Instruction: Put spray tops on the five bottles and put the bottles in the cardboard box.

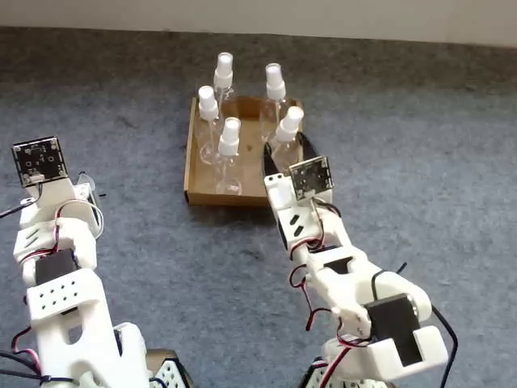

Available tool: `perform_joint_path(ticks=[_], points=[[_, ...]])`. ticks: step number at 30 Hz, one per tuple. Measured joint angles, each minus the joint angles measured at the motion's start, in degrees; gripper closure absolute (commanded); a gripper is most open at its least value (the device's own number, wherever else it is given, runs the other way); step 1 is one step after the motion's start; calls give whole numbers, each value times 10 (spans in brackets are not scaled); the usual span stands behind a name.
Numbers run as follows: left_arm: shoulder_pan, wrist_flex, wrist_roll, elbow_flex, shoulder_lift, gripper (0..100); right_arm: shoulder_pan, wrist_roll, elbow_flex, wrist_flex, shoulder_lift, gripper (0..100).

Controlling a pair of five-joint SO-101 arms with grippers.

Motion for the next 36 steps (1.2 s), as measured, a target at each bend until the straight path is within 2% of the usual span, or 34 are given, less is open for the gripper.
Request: perform_joint_path(ticks=[10, 16, 21, 36], points=[[0, 0, 0, 0, 0, 843, -12, 3, 0, 35, -4, 844], [0, 0, 0, 0, 0, 843, -15, 3, 0, 37, -9, 723], [0, 0, 0, 0, 0, 843, -16, 3, 0, 73, -9, 720], [0, 0, 0, 0, 0, 843, -16, 3, 0, 77, -9, 720]])
